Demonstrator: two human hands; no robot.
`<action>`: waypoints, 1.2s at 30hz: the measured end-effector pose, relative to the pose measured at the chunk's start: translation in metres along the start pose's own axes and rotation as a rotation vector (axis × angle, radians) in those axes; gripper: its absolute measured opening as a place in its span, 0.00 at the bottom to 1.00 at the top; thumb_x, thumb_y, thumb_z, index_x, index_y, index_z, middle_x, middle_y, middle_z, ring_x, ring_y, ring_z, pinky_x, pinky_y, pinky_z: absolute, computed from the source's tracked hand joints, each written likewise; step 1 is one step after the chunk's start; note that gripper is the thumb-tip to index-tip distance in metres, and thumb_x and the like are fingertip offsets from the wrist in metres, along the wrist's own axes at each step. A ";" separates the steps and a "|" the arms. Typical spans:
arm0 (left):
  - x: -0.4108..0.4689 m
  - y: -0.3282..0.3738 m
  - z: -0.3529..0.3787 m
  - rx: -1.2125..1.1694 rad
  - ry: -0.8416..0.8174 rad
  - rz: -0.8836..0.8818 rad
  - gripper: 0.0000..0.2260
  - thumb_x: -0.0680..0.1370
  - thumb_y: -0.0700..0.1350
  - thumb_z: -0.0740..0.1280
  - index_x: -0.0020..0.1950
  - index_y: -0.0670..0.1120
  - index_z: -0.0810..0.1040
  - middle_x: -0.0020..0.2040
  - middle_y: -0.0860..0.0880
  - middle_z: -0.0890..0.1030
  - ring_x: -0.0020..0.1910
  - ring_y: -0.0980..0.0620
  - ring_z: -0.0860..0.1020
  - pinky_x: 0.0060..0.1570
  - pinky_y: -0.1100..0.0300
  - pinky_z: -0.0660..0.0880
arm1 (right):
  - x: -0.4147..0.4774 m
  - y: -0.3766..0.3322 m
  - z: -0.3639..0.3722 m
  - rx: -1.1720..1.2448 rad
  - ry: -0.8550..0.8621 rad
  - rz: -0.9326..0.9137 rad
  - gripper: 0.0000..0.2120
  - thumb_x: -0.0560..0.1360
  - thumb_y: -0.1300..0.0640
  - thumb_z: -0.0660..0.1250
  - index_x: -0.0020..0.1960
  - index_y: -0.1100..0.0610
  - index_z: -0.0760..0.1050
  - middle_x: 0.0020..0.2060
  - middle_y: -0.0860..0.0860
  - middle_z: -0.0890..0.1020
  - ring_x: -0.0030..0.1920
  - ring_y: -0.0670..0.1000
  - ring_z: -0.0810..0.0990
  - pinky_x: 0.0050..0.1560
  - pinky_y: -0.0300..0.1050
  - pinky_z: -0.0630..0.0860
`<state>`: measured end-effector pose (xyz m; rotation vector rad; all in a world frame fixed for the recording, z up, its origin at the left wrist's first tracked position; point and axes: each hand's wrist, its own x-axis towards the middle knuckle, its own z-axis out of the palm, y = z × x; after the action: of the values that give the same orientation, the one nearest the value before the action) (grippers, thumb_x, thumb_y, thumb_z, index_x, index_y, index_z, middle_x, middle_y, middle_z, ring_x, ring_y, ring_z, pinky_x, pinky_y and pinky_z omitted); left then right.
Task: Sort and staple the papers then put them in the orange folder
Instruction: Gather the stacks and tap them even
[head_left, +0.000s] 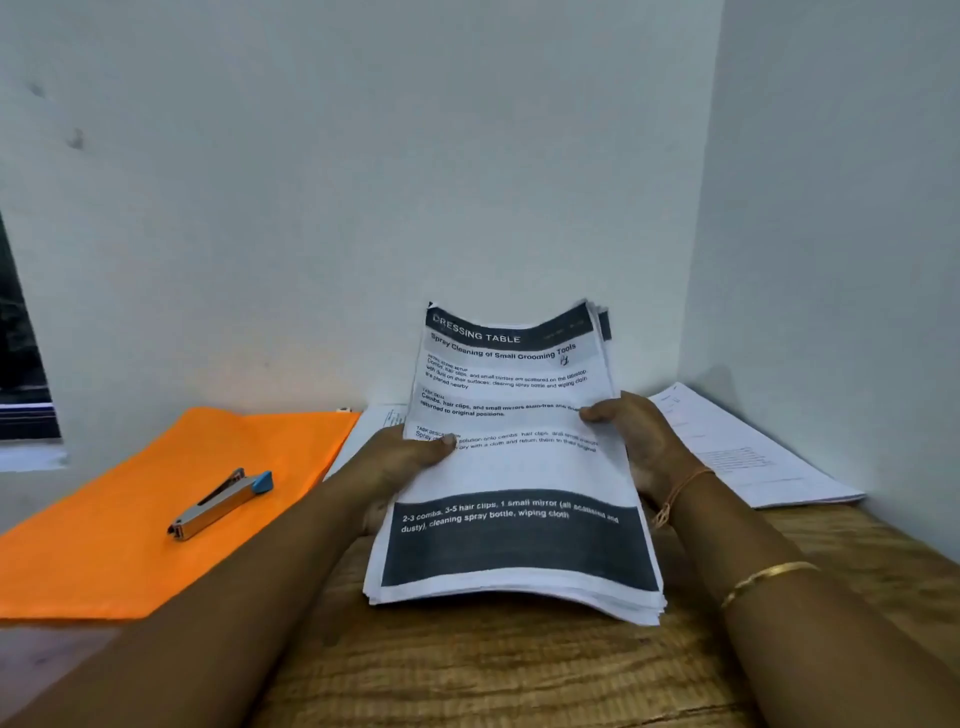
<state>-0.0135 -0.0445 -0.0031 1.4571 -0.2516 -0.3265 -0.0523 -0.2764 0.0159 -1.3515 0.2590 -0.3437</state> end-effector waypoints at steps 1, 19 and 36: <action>0.001 0.001 0.001 0.041 0.053 0.057 0.12 0.76 0.40 0.68 0.59 0.42 0.77 0.53 0.40 0.82 0.48 0.41 0.81 0.50 0.47 0.78 | -0.001 -0.001 0.000 0.012 -0.034 0.015 0.17 0.73 0.70 0.59 0.62 0.70 0.72 0.52 0.66 0.79 0.46 0.63 0.79 0.53 0.61 0.76; -0.016 0.034 0.006 0.203 0.267 0.868 0.08 0.78 0.43 0.64 0.51 0.57 0.74 0.48 0.58 0.80 0.45 0.64 0.80 0.45 0.66 0.79 | -0.019 -0.008 0.028 -0.117 -0.121 -0.599 0.13 0.79 0.66 0.58 0.49 0.50 0.75 0.45 0.46 0.82 0.46 0.44 0.80 0.52 0.38 0.77; 0.003 0.006 -0.009 0.370 0.290 0.526 0.01 0.79 0.46 0.63 0.49 0.51 0.74 0.44 0.52 0.78 0.43 0.54 0.77 0.40 0.62 0.72 | -0.010 0.019 0.020 -0.360 -0.171 -0.329 0.11 0.82 0.55 0.57 0.49 0.54 0.77 0.49 0.51 0.82 0.55 0.52 0.79 0.60 0.45 0.72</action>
<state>-0.0071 -0.0366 0.0020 1.7122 -0.4628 0.3754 -0.0525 -0.2512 0.0013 -1.7741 -0.0513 -0.4678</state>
